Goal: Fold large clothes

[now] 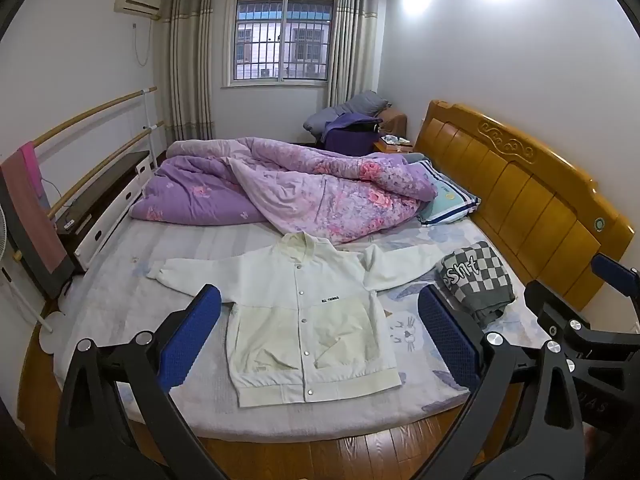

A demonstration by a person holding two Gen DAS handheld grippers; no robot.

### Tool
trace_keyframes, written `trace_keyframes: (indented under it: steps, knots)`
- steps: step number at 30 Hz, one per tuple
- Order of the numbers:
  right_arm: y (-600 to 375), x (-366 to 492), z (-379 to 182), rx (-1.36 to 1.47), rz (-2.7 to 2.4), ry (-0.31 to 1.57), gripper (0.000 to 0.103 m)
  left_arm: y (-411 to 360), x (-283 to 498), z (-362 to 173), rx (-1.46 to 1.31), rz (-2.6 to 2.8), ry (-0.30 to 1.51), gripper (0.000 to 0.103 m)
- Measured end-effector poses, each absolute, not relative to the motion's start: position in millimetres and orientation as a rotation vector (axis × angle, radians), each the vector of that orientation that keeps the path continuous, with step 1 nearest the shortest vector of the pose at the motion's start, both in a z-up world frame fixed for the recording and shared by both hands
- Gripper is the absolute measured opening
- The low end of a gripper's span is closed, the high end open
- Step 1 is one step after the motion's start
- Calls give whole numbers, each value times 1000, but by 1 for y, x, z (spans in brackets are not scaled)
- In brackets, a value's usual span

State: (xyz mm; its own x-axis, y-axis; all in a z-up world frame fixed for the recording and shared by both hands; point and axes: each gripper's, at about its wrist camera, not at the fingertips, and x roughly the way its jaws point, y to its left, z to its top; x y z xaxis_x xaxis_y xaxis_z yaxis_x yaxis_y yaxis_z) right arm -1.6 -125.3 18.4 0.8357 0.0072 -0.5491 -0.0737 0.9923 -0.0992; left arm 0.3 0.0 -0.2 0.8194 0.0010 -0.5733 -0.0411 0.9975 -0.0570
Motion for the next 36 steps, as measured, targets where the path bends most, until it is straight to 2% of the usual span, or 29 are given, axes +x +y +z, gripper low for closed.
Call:
trace_keyframes:
  steps: [36]
  knots:
    - [-135,5,11,-106,50,591,96,-2,1,-9,-61,25,621,98]
